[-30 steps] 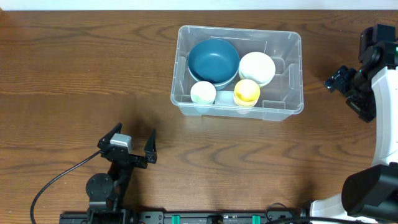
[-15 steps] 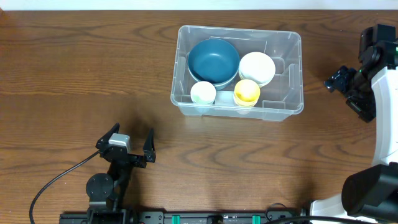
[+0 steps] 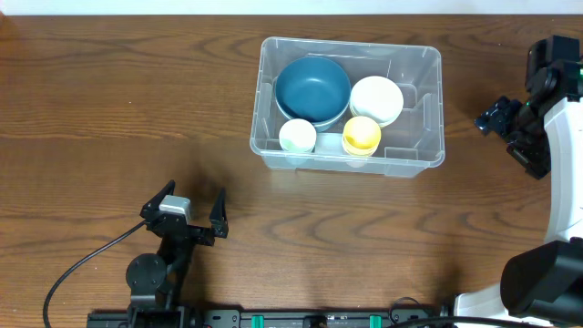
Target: Pack container
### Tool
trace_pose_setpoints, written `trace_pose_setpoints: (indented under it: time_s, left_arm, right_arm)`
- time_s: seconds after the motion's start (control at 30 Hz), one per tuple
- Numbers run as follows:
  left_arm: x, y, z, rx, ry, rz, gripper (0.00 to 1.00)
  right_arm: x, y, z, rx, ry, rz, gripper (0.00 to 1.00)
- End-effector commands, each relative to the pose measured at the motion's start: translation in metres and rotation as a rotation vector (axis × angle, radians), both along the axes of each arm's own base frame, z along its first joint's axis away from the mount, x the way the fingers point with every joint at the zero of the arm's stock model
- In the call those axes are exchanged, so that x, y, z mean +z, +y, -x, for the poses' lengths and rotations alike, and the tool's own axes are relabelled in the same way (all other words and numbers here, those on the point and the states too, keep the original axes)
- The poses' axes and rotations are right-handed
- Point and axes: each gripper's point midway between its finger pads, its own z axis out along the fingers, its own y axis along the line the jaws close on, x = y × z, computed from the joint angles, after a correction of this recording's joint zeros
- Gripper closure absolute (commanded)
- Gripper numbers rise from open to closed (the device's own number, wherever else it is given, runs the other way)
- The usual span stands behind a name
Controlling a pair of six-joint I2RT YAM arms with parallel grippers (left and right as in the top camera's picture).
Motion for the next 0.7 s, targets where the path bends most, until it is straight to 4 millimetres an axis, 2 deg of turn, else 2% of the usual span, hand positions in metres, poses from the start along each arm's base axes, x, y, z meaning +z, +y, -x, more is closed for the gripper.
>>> trace_pose_setpoints:
  time_s: [0.0, 0.53, 0.67]
  left_arm:
    - [-0.0163, 0.0026, -0.0006, 0.013, 0.039, -0.007, 0.02]
    - [-0.0163, 0.0026, -0.0006, 0.013, 0.039, -0.007, 0.02]
    - [-0.0163, 0.0026, -0.0006, 0.013, 0.039, -0.007, 0.02]
  right_arm:
    - [0.0002, -0.0025, 0.0011, -0.018, 0.0, 0.006, 0.01]
    - [0.0002, -0.0023, 0.0011, -0.017, 0.0, 0.006, 0.01]
    - [0.0071, -0.0019, 0.0027, -0.017, -0.023, 0.011, 0.01]
